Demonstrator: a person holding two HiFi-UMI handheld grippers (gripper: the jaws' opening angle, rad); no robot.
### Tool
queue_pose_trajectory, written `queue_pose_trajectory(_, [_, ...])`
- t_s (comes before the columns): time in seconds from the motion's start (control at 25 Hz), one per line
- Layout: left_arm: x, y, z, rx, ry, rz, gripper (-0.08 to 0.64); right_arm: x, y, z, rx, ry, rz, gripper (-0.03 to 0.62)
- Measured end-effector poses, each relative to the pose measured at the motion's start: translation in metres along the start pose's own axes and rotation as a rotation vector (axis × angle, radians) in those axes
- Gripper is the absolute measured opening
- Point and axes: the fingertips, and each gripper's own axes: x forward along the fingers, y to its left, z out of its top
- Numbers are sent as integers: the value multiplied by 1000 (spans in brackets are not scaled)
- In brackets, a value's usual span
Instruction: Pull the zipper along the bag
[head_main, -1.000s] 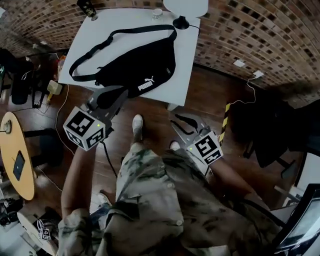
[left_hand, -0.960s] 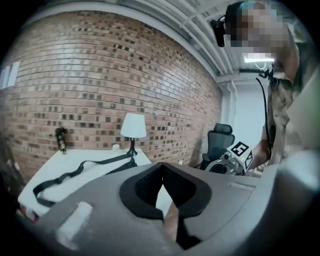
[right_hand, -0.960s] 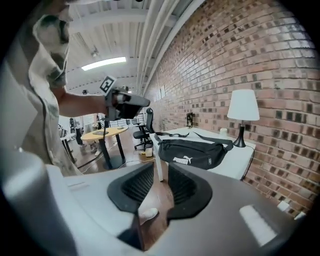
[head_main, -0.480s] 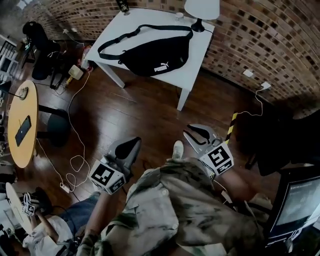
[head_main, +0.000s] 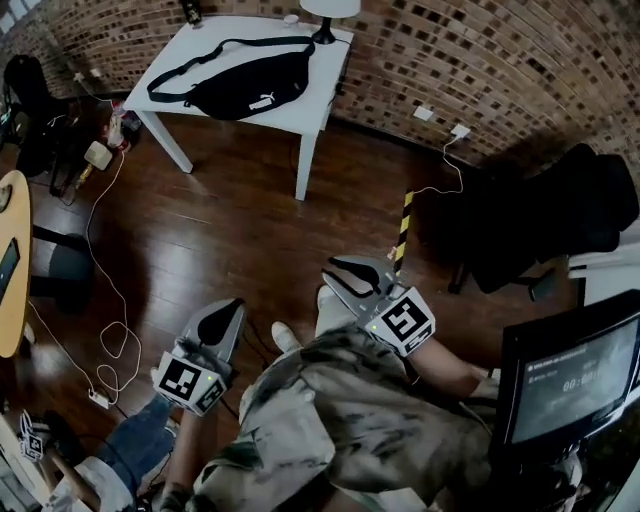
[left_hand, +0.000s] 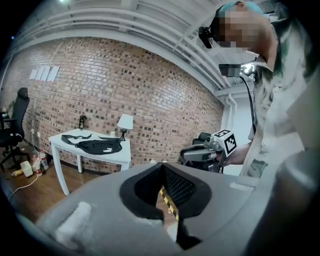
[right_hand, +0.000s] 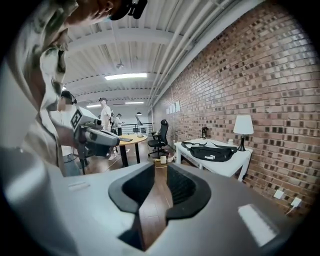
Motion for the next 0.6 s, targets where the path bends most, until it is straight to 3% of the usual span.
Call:
queue_pose_trajectory(0.24, [-4, -61, -6, -15, -4, -3, 2, -61, 17, -2, -63, -58, 11, 84])
queue_pose_trajectory(0.6, [44, -159, 4, 0, -43, -47, 2, -157, 9, -19, -79, -90, 12, 89])
